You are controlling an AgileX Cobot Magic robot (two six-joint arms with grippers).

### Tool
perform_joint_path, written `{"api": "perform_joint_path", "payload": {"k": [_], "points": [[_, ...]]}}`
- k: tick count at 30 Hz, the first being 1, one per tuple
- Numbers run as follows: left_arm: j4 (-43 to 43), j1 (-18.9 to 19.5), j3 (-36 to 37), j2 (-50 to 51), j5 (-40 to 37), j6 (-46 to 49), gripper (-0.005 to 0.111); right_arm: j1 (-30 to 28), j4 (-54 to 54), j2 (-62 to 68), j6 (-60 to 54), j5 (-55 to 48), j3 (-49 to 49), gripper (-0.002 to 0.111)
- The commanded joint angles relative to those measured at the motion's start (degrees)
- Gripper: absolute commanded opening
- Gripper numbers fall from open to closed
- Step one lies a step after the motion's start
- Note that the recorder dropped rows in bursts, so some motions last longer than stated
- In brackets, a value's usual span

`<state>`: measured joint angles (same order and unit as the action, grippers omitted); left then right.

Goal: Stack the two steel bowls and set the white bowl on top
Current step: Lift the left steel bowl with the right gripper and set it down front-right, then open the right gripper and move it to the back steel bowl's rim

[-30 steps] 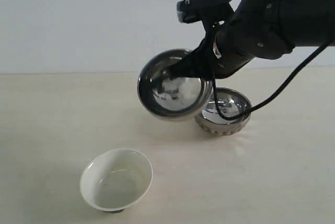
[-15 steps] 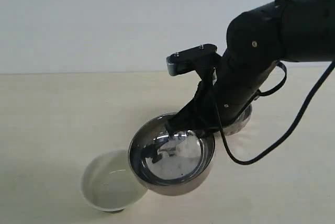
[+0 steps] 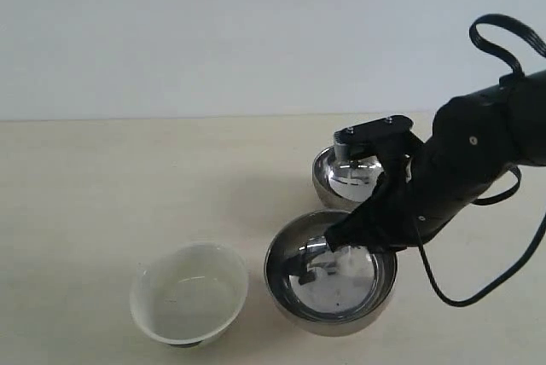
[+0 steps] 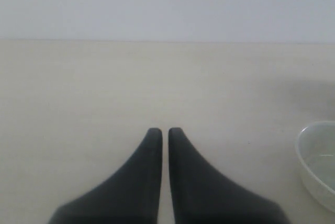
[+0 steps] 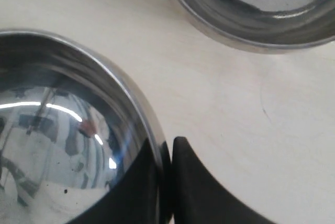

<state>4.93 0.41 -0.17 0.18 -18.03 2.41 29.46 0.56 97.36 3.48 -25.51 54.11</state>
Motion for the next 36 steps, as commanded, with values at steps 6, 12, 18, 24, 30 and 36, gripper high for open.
{"api": "perform_joint_path", "payload": {"k": [6, 12, 18, 24, 30, 36], "points": [[0.0, -0.3, 0.2, -0.2, 0.4, -0.3, 0.004, -0.4, 1.9, -0.7, -1.0, 3.9, -1.5, 0.000], [0.0, -0.3, 0.2, -0.2, 0.4, -0.3, 0.004, -0.4, 2.1, -0.7, -0.8, 4.3, -1.5, 0.000], [0.0, -0.3, 0.2, -0.2, 0.4, -0.3, 0.004, -0.4, 2.1, -0.7, 2.0, 4.2, -1.5, 0.000], [0.0, -0.3, 0.2, -0.2, 0.4, -0.3, 0.004, -0.3, 2.1, 1.9, 2.1, 4.4, -1.5, 0.000], [0.0, -0.3, 0.2, -0.2, 0.4, -0.3, 0.004, -0.3, 2.1, 2.2, 2.1, 5.3, -1.5, 0.000], [0.0, -0.3, 0.2, -0.2, 0.4, -0.3, 0.004, -0.3, 2.1, 5.1, 1.8, 4.9, -1.5, 0.000]]}}
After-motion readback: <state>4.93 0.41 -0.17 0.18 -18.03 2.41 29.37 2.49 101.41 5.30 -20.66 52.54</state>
